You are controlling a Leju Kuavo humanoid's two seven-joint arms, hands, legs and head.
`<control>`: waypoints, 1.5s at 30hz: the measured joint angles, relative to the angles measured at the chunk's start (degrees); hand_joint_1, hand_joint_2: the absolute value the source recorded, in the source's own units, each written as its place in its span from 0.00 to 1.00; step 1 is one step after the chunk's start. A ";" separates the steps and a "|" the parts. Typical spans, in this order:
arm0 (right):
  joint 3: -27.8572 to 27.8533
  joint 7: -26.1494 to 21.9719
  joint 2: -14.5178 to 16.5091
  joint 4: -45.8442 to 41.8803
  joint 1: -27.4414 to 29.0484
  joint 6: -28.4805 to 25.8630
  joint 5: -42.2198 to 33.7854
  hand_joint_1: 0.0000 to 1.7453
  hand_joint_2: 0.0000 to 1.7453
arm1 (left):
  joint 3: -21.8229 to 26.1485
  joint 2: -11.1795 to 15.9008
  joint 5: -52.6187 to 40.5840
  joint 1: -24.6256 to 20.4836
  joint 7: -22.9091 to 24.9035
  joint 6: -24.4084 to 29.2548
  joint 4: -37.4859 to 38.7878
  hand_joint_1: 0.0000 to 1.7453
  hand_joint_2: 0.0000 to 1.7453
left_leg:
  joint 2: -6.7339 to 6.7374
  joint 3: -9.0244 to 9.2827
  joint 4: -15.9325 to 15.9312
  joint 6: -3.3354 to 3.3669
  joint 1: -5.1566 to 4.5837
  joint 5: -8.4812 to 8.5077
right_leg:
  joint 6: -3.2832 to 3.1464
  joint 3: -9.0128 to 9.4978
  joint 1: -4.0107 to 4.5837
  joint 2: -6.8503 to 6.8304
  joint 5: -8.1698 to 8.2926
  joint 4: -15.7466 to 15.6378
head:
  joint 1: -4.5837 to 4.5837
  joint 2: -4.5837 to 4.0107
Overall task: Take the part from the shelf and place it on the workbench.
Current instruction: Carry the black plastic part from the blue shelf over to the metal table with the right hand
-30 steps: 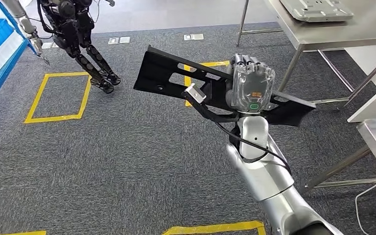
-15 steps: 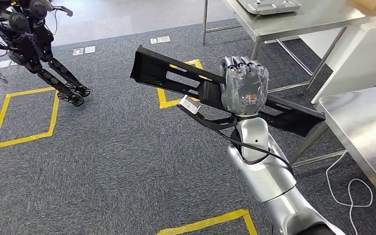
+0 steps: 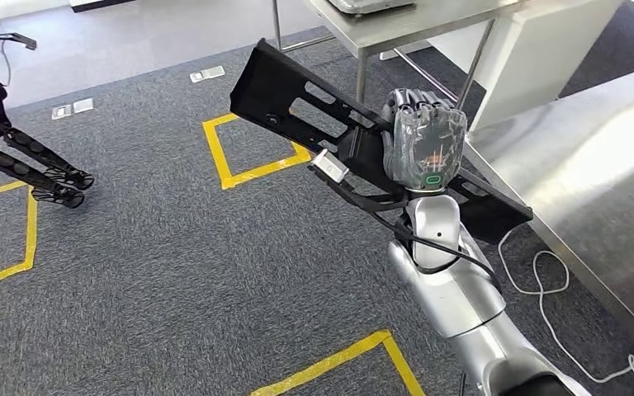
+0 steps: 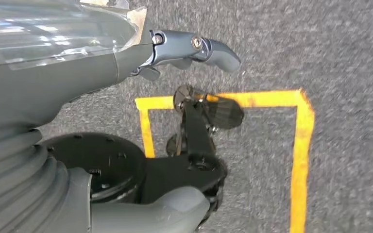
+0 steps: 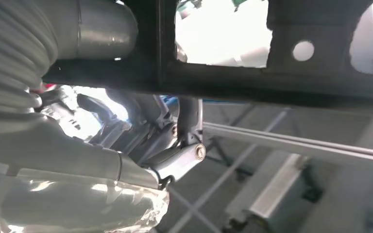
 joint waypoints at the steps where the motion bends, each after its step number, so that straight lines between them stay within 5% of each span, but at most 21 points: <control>1: 0.25 0.48 -0.32 -0.09 -0.14 0.10 0.00 1.00 1.00 | 0.00 -0.01 -0.05 -0.04 -0.01 -0.07 0.00 0.00 1.00 | -0.04 0.04 0.12 -0.32 0.30 -0.24 | -0.52 -0.06 -0.02 0.68 0.04 0.06 | -0.07 0.00; 3: 0.78 0.65 -0.63 -0.31 -0.43 0.19 0.00 1.00 1.00 | 0.00 -0.03 -0.13 -0.07 -0.03 -0.21 0.00 0.00 1.00 | -2.49 -0.63 2.19 -0.87 0.84 -2.13 | -1.32 -0.15 -0.10 2.06 0.24 -0.02 | -0.17 0.00; 5: 1.30 0.67 -0.67 -0.43 -0.68 0.32 0.01 1.00 1.00 | 0.00 -0.04 -0.37 -0.01 -0.05 -0.34 0.00 0.00 1.00 | -5.79 -3.53 8.74 -1.05 1.04 -5.95 | -1.83 -0.21 0.09 3.33 0.38 -0.04 | -0.38 0.00; 7: 1.71 0.88 -0.75 -0.43 -0.72 0.62 0.01 1.00 1.00 | 0.00 -0.04 -0.70 0.06 -0.07 -0.41 0.00 0.00 1.00 | -6.76 -7.19 16.04 -0.79 0.97 -8.59 | -2.15 -0.26 0.59 4.73 0.50 -0.03 | -0.50 0.00; 8: 1.84 1.02 -0.84 -0.45 -0.70 0.79 0.01 1.00 1.00 | 0.00 -0.04 -0.81 0.07 -0.07 -0.42 0.00 0.00 1.00 | -6.92 -7.98 17.19 -0.48 0.91 -8.32 | -2.25 -0.28 0.83 5.49 0.56 -0.02 | -0.50 0.00; 10: 2.02 1.23 -0.98 -0.58 -0.71 0.98 0.00 1.00 1.00 | 0.00 -0.04 -0.95 0.07 -0.07 -0.44 0.00 0.00 1.00 | -7.68 -6.37 12.92 0.48 0.64 -4.87 | -2.46 -0.28 1.14 7.04 0.71 -0.03 | -0.48 0.00; 12: 2.15 1.32 -1.03 -0.80 -0.76 1.00 0.00 1.00 1.00 | -0.01 0.08 -1.01 0.07 -0.07 -0.45 -0.01 0.00 1.00 | -10.59 -2.80 5.10 1.65 0.29 -1.29 | -2.56 -0.34 1.14 8.38 0.95 -0.05 | -0.43 0.00; 14: 2.26 1.36 -1.05 -0.91 -0.76 1.00 0.00 1.00 1.00 | -0.01 0.22 -1.07 0.08 -0.07 -0.46 -0.02 0.00 1.00 | -12.53 -1.09 1.50 2.36 -0.05 -0.25 | -2.43 -0.53 0.90 9.32 1.19 -0.09 | -0.50 0.01; 17: 2.39 1.37 -1.26 -1.02 -0.73 1.04 0.00 1.00 1.00 | 0.00 0.24 -1.11 0.01 -0.07 -0.46 -0.04 0.00 1.00 | -11.06 -0.69 0.64 2.82 -0.24 0.23 | -1.62 -0.84 0.67 10.65 1.73 -0.54 | -0.71 0.01; 19: 2.42 1.31 -1.50 -1.20 -0.84 1.04 0.00 1.00 1.00 | 0.00 0.21 -1.12 -0.01 -0.08 -0.46 -0.08 0.00 1.00 | -9.43 -0.03 -1.08 3.00 -0.09 1.21 | -1.48 -1.82 1.07 8.87 1.02 0.66 | -0.57 0.00; 21: 2.47 0.96 -1.61 -1.33 -0.95 1.03 0.00 1.00 1.00 | 0.00 0.16 -1.10 0.09 -0.06 -0.47 -0.09 0.00 1.00 | -7.68 0.25 -2.08 2.93 -0.07 1.78 | -1.94 -4.51 1.19 5.52 -1.88 6.23 | -0.35 0.00; 24: 2.52 0.19 -1.57 -1.34 -0.45 1.02 0.00 1.00 1.00 | 0.02 0.10 -1.01 0.21 -0.04 -0.47 -0.09 0.00 1.00 | -5.13 -0.10 -1.95 2.87 -0.07 1.78 | -1.36 -7.77 0.65 3.78 -5.01 14.31 | -0.20 0.00; 25: 2.49 -0.07 -1.53 -1.32 -0.29 1.00 0.00 1.00 1.00 | 0.02 0.06 -0.96 0.20 -0.04 -0.47 -0.09 0.00 1.00 | -4.33 -0.22 -1.79 2.73 0.01 1.70 | -0.69 -7.02 0.40 3.45 -4.49 13.38 | -0.14 0.00; 28: 2.09 -1.37 -1.09 -1.26 -0.26 0.78 0.00 1.00 1.00 | 0.02 -0.08 -0.76 0.16 -0.09 -0.47 -0.13 0.00 1.00 | -2.25 -0.66 -0.36 1.46 0.16 0.86 | 1.07 -0.96 -0.03 0.71 -1.35 2.98 | -0.04 0.00; 30: 1.50 -2.65 -0.53 -1.08 -0.31 0.44 -0.01 1.00 1.00 | 0.02 -0.07 -0.68 0.11 -0.20 -0.47 -0.21 0.00 1.00 | -1.32 -1.03 0.64 0.64 -0.02 0.37 | 0.43 0.54 0.22 -0.04 -0.90 0.28 | -0.11 0.00; 32: 0.57 -4.37 0.06 -0.76 -0.32 0.09 -0.01 1.00 1.00 | 0.03 -0.13 -0.63 0.05 -0.31 -0.47 -0.24 0.00 1.00 | -0.50 -1.09 0.94 0.30 0.09 0.28 | -0.57 0.25 0.28 1.19 -0.72 0.59 | -0.30 0.00; 35: -0.72 -5.90 1.06 -0.33 -0.49 -0.13 -0.02 1.00 1.00 | 0.06 -0.27 -0.56 0.05 -0.41 -0.48 -0.24 0.00 1.00 | -3.16 -2.28 4.34 -0.36 0.79 -2.48 | -1.56 0.13 0.03 2.84 -0.29 0.45 | -0.40 0.00; 38: -1.31 -6.36 2.02 0.17 -0.67 -0.12 -0.02 1.00 1.00 | 0.14 -0.31 -0.50 0.22 -0.49 -0.48 -0.24 0.00 1.00 | -6.51 -7.15 15.19 -0.66 0.94 -7.80 | -2.27 -0.13 0.33 4.53 0.04 0.45 | -0.47 0.00; 40: -1.59 -6.73 2.51 0.60 -0.71 -0.10 -0.02 1.00 1.00 | 0.22 -0.32 -0.32 0.25 -0.54 -0.46 -0.24 0.00 1.00 | -6.91 -8.55 17.65 -0.26 0.88 -7.58 | -2.55 -0.30 0.68 5.93 0.24 0.45 | -0.46 0.00; 43: -2.03 -7.22 3.31 1.21 -1.19 -0.10 -0.02 1.00 1.00 | 0.33 -0.29 -0.01 0.27 -0.65 -0.45 -0.25 0.00 1.00 | -9.58 -3.80 7.77 1.36 0.68 -2.11 | -2.74 -0.42 0.99 8.11 0.65 0.43 | -0.42 0.00; 45: -2.19 -7.55 3.84 1.60 -1.64 -0.17 -0.02 1.00 1.00 | 0.43 -0.25 0.05 0.32 -0.79 -0.46 -0.27 0.00 1.00 | -11.73 -1.27 2.61 2.20 0.38 -0.52 | -2.37 -0.70 0.86 9.39 1.01 0.41 | -0.40 0.00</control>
